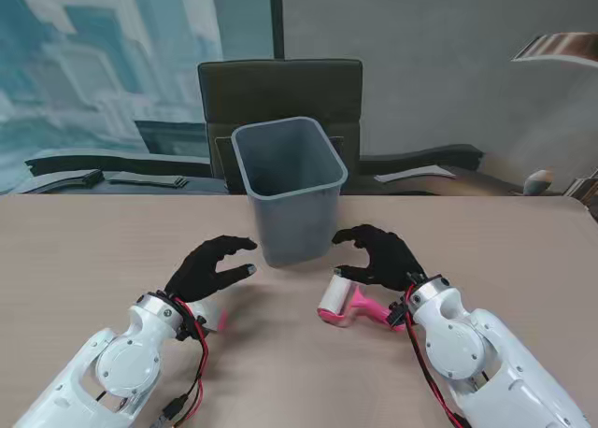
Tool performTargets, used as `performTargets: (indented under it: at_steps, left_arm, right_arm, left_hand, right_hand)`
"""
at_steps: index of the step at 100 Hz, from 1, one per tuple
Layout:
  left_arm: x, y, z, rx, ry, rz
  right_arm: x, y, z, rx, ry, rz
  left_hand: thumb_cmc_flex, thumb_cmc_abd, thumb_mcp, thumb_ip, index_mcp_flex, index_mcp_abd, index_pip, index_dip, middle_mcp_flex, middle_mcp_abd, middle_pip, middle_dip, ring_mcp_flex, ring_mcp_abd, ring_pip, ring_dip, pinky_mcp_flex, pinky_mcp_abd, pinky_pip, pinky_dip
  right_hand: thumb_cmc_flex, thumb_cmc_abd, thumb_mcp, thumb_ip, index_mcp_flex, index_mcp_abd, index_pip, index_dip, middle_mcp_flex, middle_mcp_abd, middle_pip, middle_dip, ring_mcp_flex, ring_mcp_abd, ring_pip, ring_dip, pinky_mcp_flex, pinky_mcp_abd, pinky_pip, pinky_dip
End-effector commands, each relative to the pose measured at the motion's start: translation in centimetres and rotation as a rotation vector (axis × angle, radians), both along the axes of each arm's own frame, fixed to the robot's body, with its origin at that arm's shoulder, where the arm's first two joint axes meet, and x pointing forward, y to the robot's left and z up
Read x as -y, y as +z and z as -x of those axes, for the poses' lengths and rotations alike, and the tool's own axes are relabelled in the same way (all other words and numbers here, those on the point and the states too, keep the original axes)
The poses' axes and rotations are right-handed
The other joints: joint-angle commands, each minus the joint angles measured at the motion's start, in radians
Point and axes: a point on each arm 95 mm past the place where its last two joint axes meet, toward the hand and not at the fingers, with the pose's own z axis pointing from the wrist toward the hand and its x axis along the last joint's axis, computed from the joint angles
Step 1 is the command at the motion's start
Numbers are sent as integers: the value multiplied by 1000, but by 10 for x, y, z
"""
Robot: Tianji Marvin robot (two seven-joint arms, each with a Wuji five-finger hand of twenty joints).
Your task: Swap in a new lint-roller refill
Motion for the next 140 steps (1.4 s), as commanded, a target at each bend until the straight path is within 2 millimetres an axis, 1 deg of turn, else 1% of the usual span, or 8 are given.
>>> performTargets:
  at_steps: [1,33,48,66,85,100,124,140]
  left_arm:
    - [2,0,1,-7,-9,-2]
    - [1,0,0,-15,5,-6]
    - [2,0,1,-13,11,0]
    - [3,-1,1,-24,4,4]
    - [3,-3,0,-35,5,6]
    - [3,-2,0,-34,5,7]
    - [3,-2,0,-30,-4,7]
    - [4,-2,0,-31,-7,5]
  right_arm:
    - [-1,-4,1,-28,-10,23]
    - [4,4,8,-58,-56,81]
    - [16,11,20,-66,-47,166]
    - [34,8,27,-102,-27,272]
    - [43,-9,29,-144,38,376]
    - [41,-18,30,-157,61,433]
    - [39,-32,23,-165,61,500]
    - [36,-43,15,-167,69,516]
  left_hand:
    - [-15,-13,-10,-15,6,-5,4,10,33,-10,8,-7,19,-10,20,13,-4,-13,19,21]
    - [-5,8,-32,-12,8,-3,8,11,42,-8,14,-3,23,-6,30,19,-5,-9,27,25]
    - [0,14,-42,-10,10,-2,10,12,48,-8,19,0,28,-4,36,23,-4,-8,32,28]
    - [3,22,-53,-6,12,-2,13,13,54,-8,23,2,31,-2,41,26,-4,-7,37,30]
    - [7,26,-63,-3,14,-2,15,14,58,-7,26,4,35,0,47,29,-4,-5,41,31]
    - [6,33,-72,-1,12,-5,15,14,53,-9,24,4,32,-1,47,30,-4,-5,42,32]
    - [9,39,-85,2,14,-5,17,14,54,-8,24,5,31,-2,46,31,-5,-4,42,32]
    - [11,40,-89,4,14,-4,17,14,54,-8,23,5,32,-1,46,31,-5,-4,43,32]
  right_hand:
    - [18,33,-21,31,20,-47,1,-9,14,-2,3,2,12,4,18,12,-9,1,-9,3]
    - [-15,179,-162,42,41,16,-7,-25,66,24,6,13,43,42,67,43,13,17,39,40]
    - [-44,205,-191,43,117,62,11,-22,138,39,33,29,97,62,104,58,55,29,82,56]
    - [-76,202,-190,42,221,113,38,-16,268,91,39,29,195,101,156,73,127,59,156,67]
    - [-31,85,-151,47,103,41,-13,-23,190,33,31,34,145,59,133,64,85,38,140,38]
    - [-5,-11,-124,46,100,116,-40,-45,162,37,37,41,132,40,122,61,77,39,128,27]
    - [18,-66,-99,47,83,113,-52,-56,114,26,35,39,99,28,102,53,65,33,106,17]
    - [-22,-94,27,33,80,106,-36,-51,111,23,53,37,101,22,107,53,72,25,107,20]
